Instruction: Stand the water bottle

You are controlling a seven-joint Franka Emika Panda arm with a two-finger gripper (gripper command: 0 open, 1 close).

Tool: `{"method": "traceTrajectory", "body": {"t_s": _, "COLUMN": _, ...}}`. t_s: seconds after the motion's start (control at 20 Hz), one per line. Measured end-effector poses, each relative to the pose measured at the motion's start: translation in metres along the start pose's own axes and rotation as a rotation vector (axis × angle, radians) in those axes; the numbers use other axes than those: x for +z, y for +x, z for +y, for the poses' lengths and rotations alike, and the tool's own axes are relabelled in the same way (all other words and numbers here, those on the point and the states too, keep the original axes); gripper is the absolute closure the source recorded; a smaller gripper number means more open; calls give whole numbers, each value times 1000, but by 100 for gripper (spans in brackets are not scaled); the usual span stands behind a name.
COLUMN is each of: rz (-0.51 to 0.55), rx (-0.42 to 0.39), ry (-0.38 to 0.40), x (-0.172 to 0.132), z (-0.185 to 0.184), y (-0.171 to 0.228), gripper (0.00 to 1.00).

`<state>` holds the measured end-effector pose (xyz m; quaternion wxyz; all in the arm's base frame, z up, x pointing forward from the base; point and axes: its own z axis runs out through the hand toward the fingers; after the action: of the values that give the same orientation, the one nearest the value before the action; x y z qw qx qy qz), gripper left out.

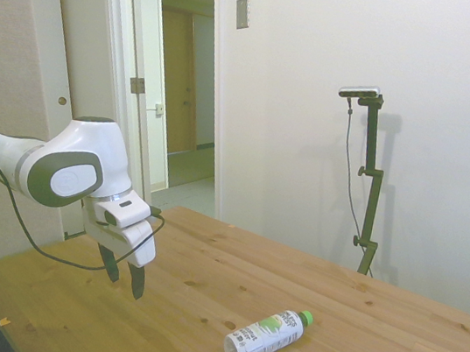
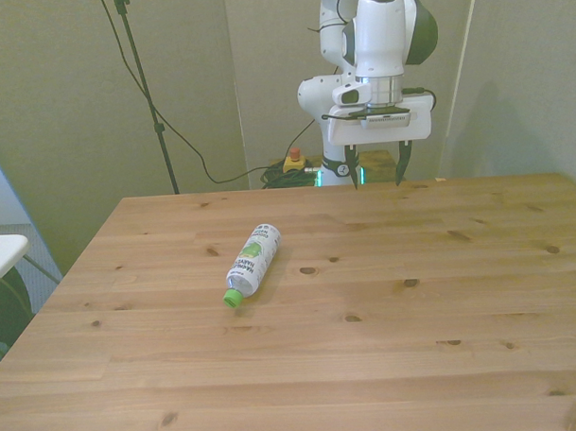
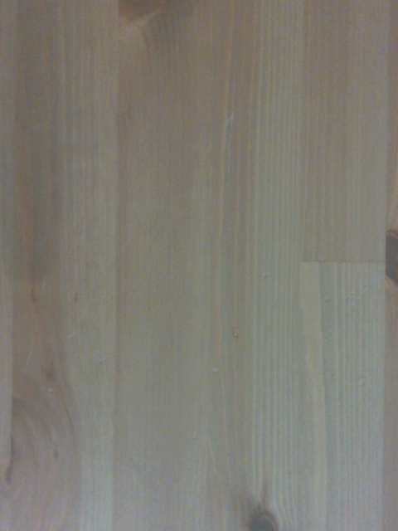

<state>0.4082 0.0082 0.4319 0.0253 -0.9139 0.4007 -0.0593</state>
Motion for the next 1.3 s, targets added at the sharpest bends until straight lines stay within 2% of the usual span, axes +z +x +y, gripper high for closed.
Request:
{"method": "traceTrajectory", "body": {"t_s": 0.25, "rz": -16, "rx": 43, "ry": 4, "x": 2, "z": 9, "y": 18, "gripper": 0}}
{"method": "traceTrajectory", "body": {"t_s": 0.65, "rz": 12, "rx": 158, "ry": 52, "x": -44, "z": 47, "y": 131, "gripper": 0}}
{"method": "traceTrajectory", "body": {"t_s": 0.85, "rz": 36, "rx": 211, "ry": 60, "x": -53, "z": 70, "y": 197, "gripper": 0}}
{"method": "traceTrajectory", "body": {"t_s": 1.05, "rz": 38, "rx": 272, "ry": 76, "x": -41, "z": 66, "y": 257, "gripper": 0}}
{"method": "traceTrajectory", "body": {"t_s": 1.3, "rz": 40, "rx": 298, "ry": 54, "x": -5, "z": 45, "y": 313, "gripper": 0}}
